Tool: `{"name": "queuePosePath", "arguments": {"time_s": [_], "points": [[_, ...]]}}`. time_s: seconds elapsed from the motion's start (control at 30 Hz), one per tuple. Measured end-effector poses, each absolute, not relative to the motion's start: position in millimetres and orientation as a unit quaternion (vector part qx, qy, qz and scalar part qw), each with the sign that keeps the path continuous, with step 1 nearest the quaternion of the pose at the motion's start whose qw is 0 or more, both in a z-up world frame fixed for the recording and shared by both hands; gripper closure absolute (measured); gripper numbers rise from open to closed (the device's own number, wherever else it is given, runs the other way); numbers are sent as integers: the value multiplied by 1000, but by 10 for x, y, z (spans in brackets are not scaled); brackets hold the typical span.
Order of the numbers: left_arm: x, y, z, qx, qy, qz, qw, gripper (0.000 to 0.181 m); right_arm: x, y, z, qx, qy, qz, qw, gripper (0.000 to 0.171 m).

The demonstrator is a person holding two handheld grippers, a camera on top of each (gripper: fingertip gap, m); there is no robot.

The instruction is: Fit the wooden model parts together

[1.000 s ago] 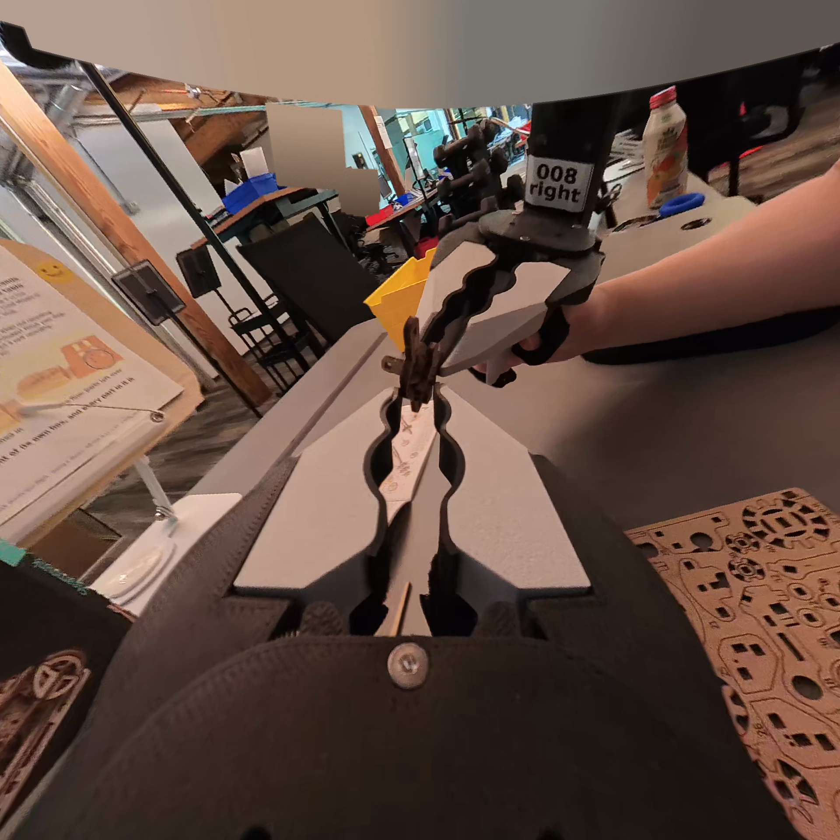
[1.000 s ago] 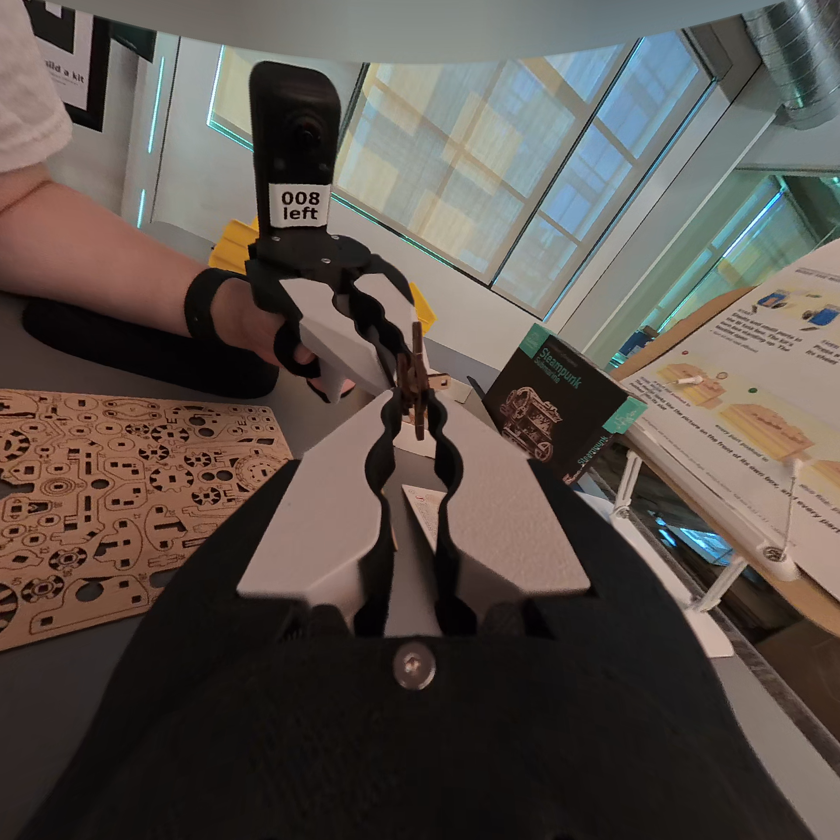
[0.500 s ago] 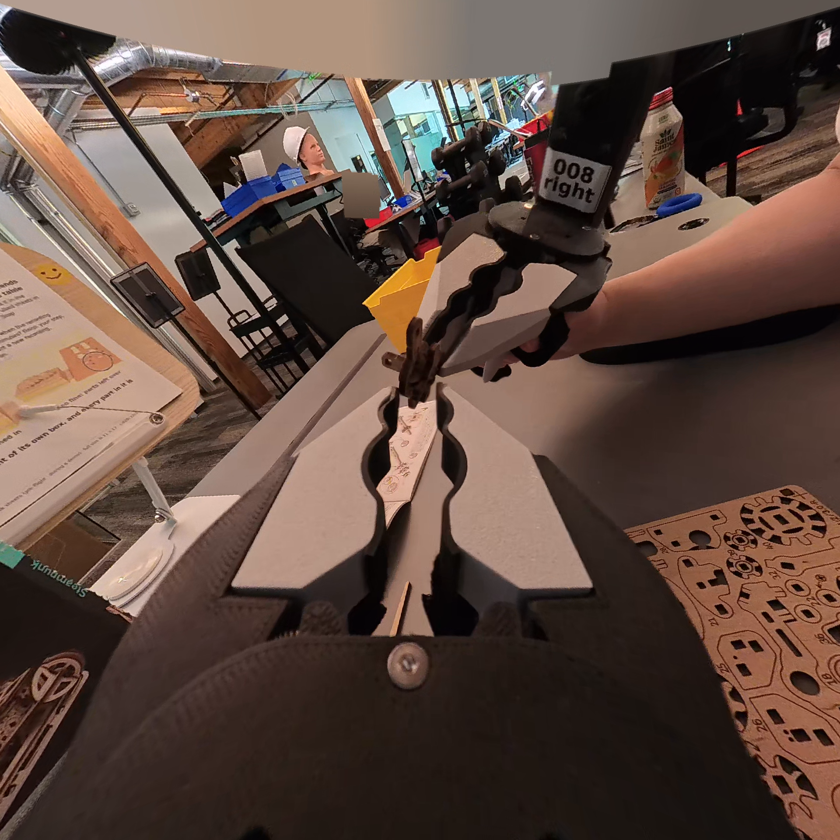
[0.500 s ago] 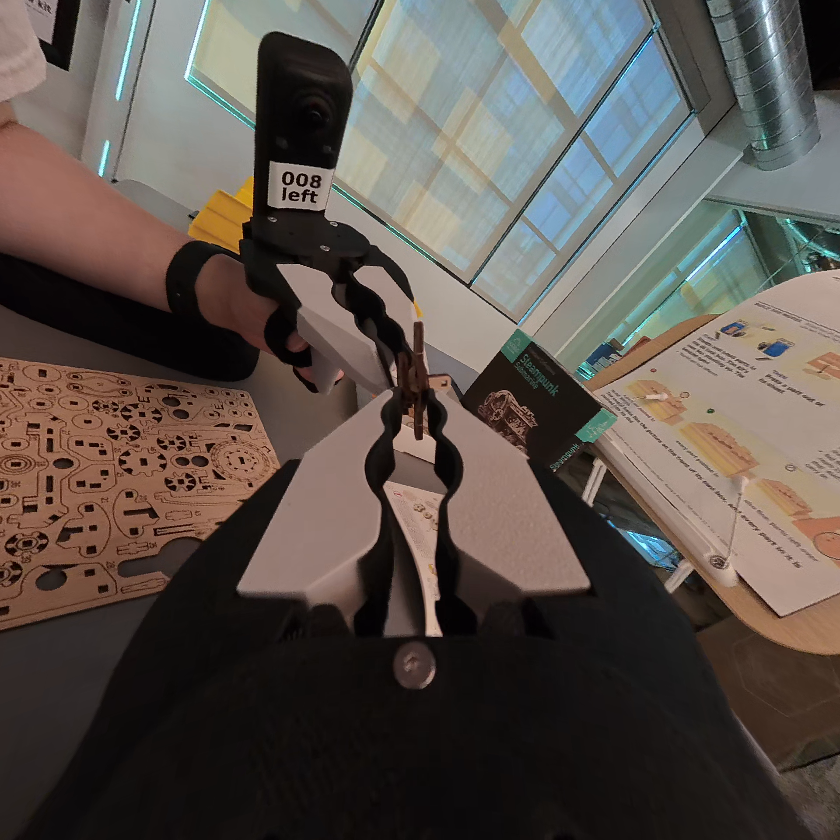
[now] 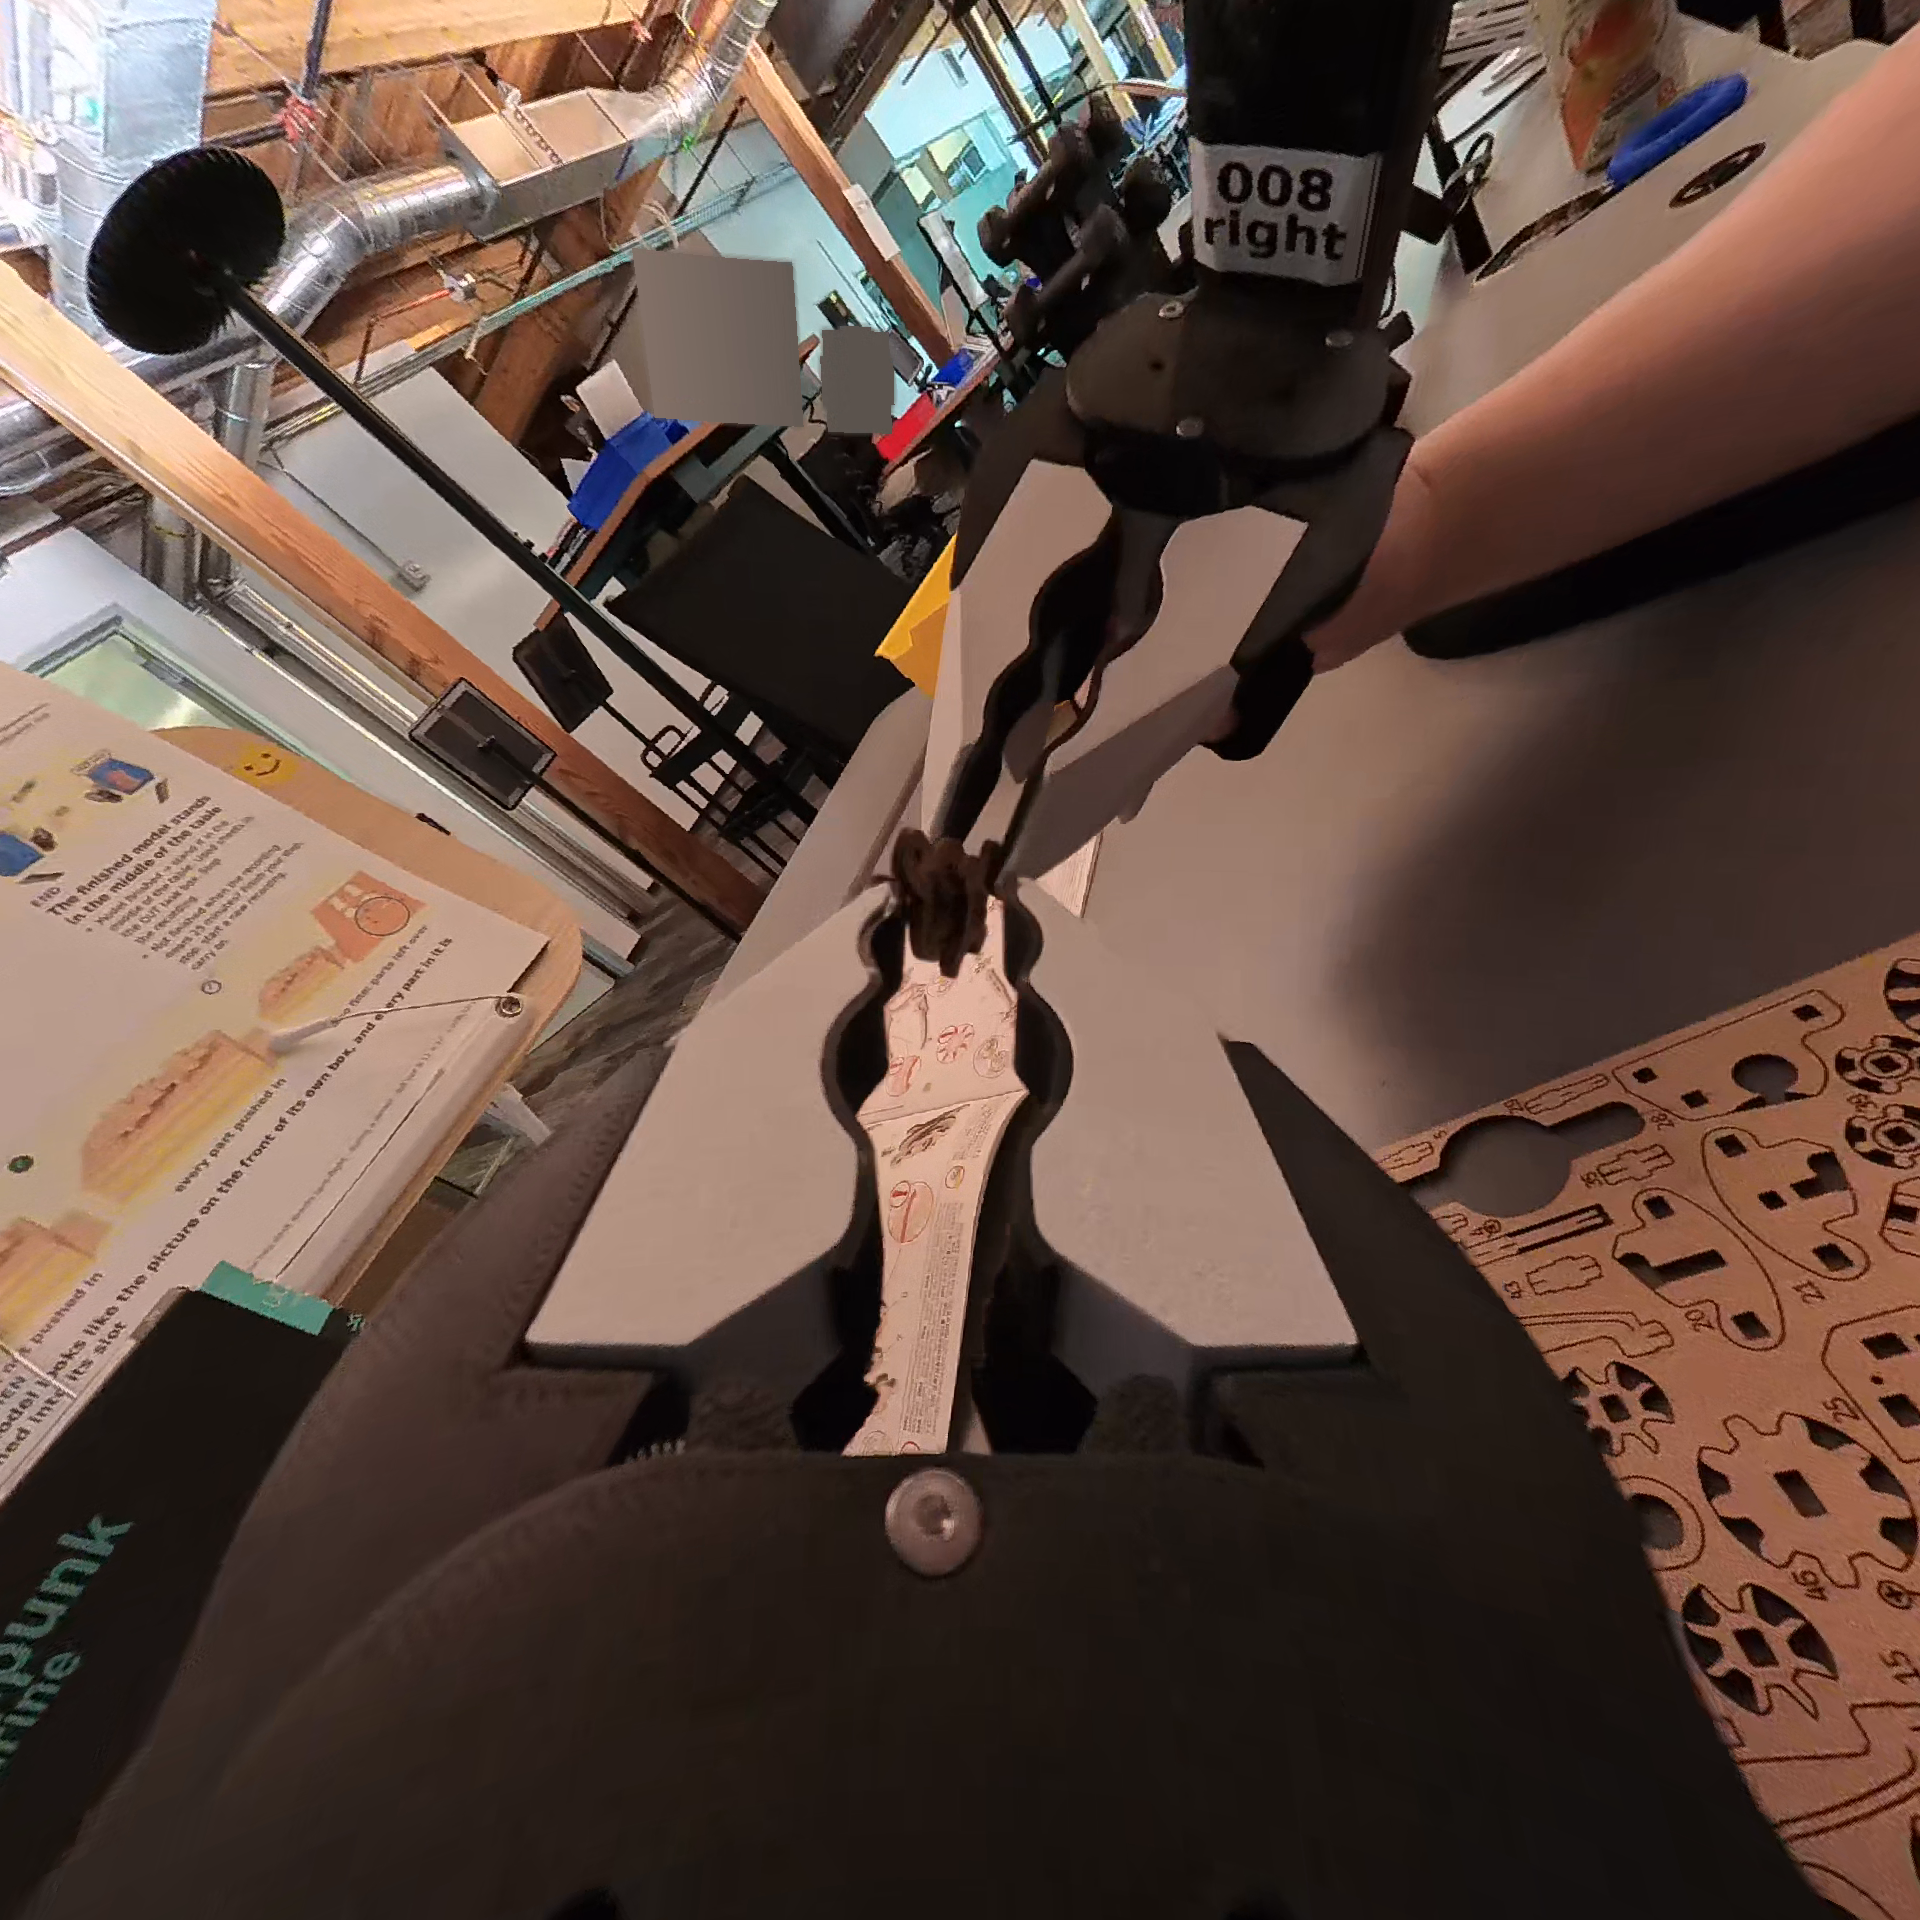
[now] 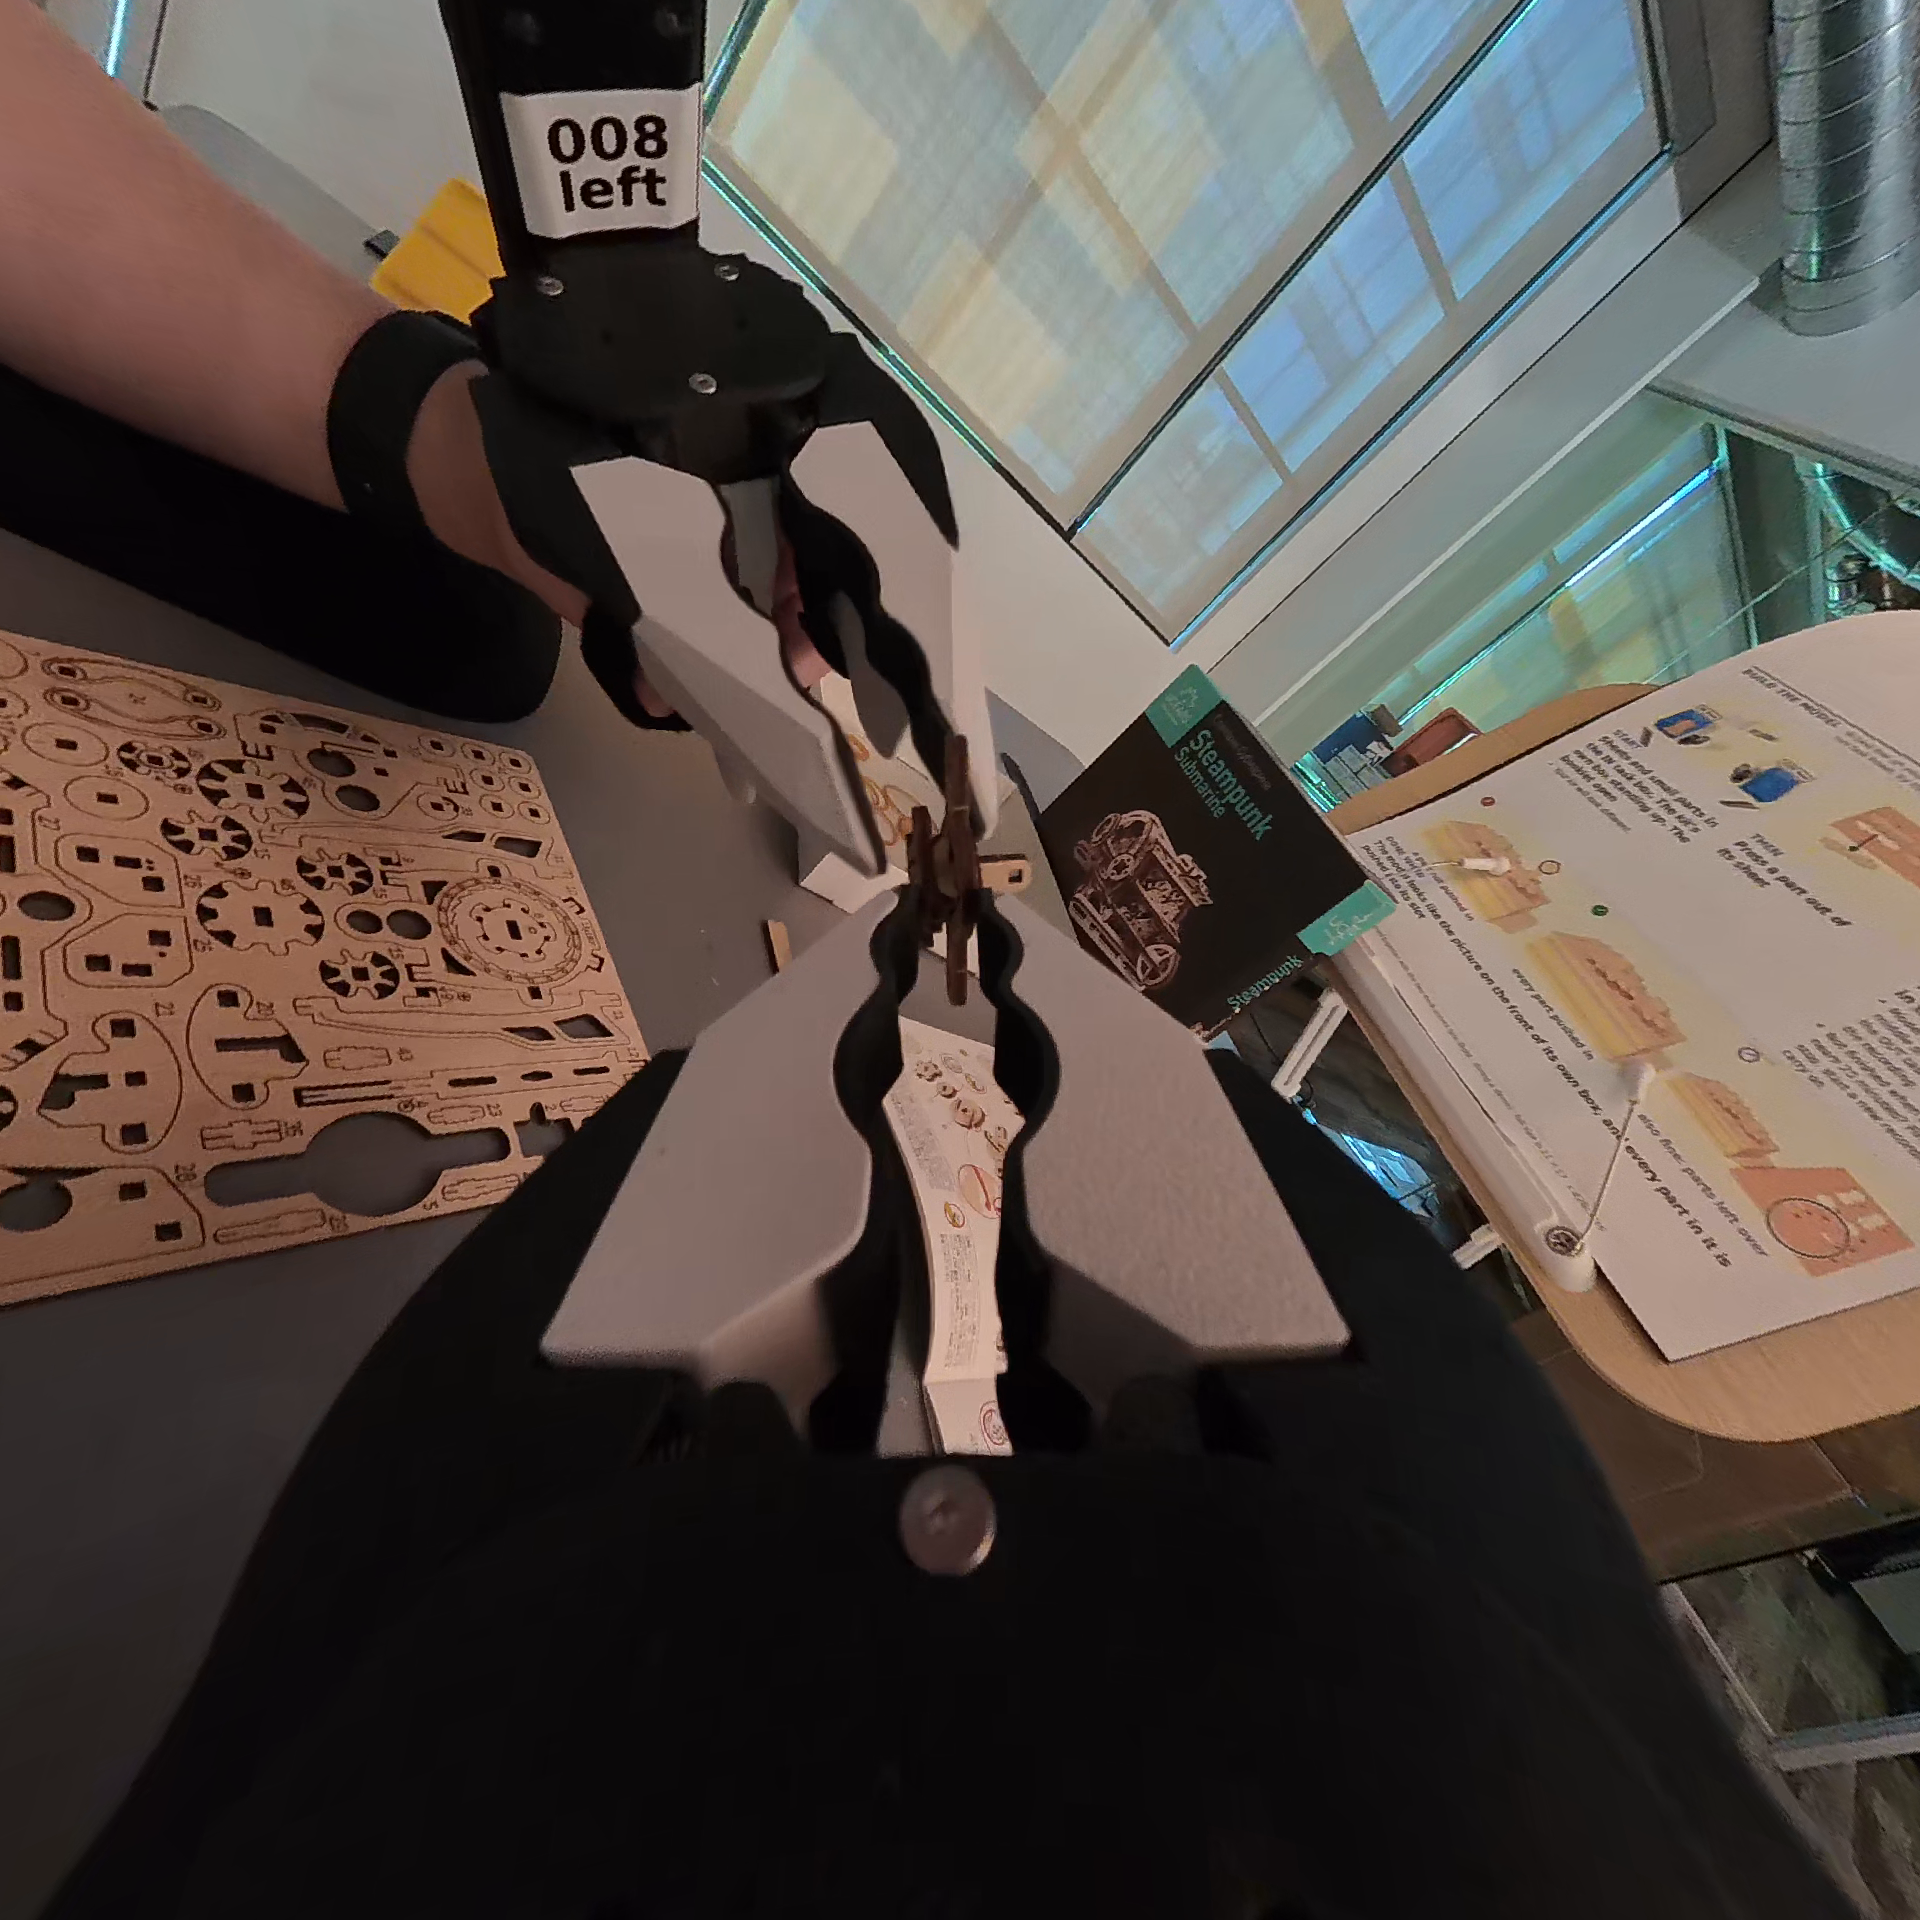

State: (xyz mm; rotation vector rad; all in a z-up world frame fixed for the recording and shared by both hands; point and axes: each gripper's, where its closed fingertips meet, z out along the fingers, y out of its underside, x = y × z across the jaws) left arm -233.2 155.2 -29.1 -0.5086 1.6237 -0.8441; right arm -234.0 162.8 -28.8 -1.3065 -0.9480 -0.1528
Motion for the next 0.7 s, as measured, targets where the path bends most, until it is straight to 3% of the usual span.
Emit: {"name": "queuePosePath", "arguments": {"time_s": [0.47,0.7], "points": [[-2368,1538,-256,-216,696,-373,575,171,-2380,1599,-273,-586,-424,-44,689,162],[-2400,1525,-142,-250,662,-466,531,171,-2358,1571,-149,-576,-388,13,720,157]]}}
